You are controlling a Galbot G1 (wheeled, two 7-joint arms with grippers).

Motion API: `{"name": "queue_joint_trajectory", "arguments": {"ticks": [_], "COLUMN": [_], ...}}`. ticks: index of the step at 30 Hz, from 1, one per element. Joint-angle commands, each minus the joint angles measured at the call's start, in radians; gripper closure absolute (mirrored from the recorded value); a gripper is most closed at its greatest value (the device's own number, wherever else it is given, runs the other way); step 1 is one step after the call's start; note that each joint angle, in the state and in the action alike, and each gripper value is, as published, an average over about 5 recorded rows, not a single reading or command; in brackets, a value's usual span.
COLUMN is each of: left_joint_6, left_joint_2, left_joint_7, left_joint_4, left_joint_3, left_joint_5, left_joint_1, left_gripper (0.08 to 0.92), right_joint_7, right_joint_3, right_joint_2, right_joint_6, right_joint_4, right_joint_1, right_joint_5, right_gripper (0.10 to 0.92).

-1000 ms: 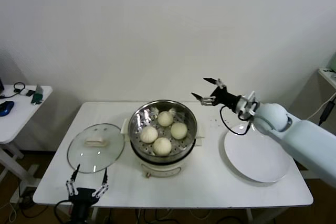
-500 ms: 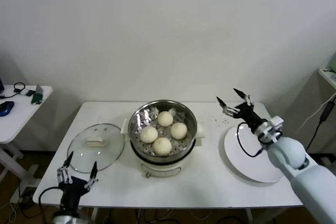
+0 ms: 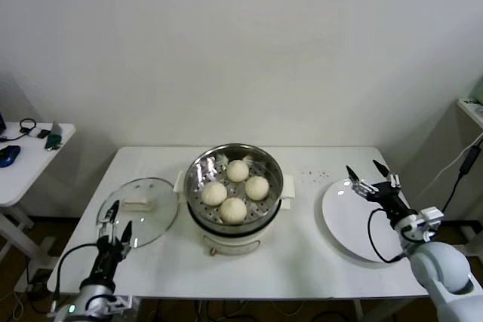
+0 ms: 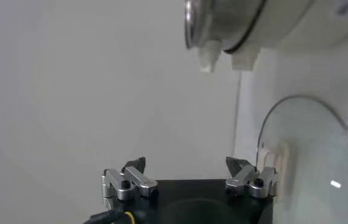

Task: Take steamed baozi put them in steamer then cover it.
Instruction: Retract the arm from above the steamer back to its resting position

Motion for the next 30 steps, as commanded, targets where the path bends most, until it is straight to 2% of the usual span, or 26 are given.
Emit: {"name": "queue_joint_trajectory", "arguments": {"ticks": [1,5,15,30], "left_joint_6": [-0.020,-0.029,-0.084,-0.101], "left_joint_2": [0.077,0.069,0.027,0.010], "left_joint_7": [-0.011,-0.020,-0.130,-0.158], "left_joint_4": [0.258,0.332,0.554,0.725], "left_joint_3": [0.036,0.043,0.040,0.050], "left_joint_5": [0.175,0.177,0.244,0.293], "left_joint_1": [-0.177,-0.215,-0.366,-0.510], "left_gripper": [0.177,0.177,0.177,0.177], "right_joint_7": [-0.011,-0.011,-0.010,-0.016], "right_joint_3": [0.115,0.102,0.087,0.084], "right_joint_2": [0.060,0.069,0.085,0.109], "right_joint_6": [-0.017,-0.016,-0.013,-0.009], "right_joint_4": [0.014,0.011,0.014,0.012], "right_joint_1": [-0.122,-0.114,-0.113,-0.112], "right_joint_5": [-0.049,-0.066,-0.100,-0.138], "right_gripper": [0.203,0.203,0.203,0.203]}}
